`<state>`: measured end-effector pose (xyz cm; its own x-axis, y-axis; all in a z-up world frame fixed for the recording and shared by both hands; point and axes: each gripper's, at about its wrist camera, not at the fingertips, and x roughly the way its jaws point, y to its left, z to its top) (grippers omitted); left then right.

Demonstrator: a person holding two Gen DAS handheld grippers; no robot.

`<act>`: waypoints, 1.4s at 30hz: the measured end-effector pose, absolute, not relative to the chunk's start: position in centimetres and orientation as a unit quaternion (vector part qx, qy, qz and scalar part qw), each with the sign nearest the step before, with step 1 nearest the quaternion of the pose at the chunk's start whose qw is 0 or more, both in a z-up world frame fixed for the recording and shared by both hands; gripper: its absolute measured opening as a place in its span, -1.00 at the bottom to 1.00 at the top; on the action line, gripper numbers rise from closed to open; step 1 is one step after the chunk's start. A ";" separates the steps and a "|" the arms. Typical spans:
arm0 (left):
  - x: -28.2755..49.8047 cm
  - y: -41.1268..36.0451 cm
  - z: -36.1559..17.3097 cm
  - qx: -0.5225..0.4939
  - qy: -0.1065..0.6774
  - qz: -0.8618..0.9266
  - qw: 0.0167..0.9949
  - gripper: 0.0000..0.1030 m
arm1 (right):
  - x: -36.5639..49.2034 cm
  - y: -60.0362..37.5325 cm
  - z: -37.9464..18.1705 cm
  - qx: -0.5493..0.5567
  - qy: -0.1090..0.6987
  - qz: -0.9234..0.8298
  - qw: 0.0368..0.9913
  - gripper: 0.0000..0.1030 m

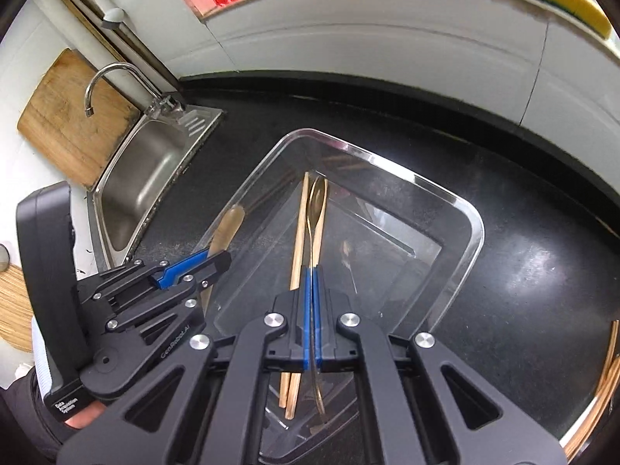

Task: Organize utensils
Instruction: 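Carry both spoons to the clear tray and open both tools to release them, then move both open tools back to the utensil pile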

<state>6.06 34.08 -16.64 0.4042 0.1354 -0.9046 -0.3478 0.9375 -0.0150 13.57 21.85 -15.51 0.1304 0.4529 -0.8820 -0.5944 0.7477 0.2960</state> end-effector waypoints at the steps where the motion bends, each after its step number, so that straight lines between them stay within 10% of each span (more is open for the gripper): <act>1: 6.2 34.1 -16.7 -0.101 0.528 0.146 0.831 -0.80 | 13.8 21.9 -15.7 -0.062 0.561 0.350 0.748 -0.96; 10: 6.8 34.7 -17.5 -0.120 0.535 0.142 0.824 -0.73 | 16.0 22.4 -16.8 -0.044 0.583 0.354 0.730 -0.94; 11: 6.8 34.9 -17.3 -0.124 0.536 0.144 0.823 -0.37 | 16.3 22.2 -16.6 -0.039 0.583 0.350 0.732 -0.76; 12: 6.7 35.1 -17.2 -0.127 0.535 0.145 0.823 0.41 | 16.7 21.5 -16.0 -0.029 0.575 0.348 0.740 -0.06; 14: 5.9 35.5 -15.7 -0.130 0.509 0.159 0.836 0.80 | 17.0 20.1 -14.6 -0.019 0.555 0.341 0.759 0.62; 42: -0.5 19.1 -8.1 -0.063 0.476 0.082 0.873 0.80 | 4.2 -3.3 -4.0 0.013 0.457 0.227 0.860 0.62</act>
<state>-0.48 19.14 -8.06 0.5335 0.0843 -0.8416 -0.2035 0.9786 -0.0309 4.24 -3.26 -4.04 0.4797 0.4026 -0.7796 -0.3780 0.8967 0.2304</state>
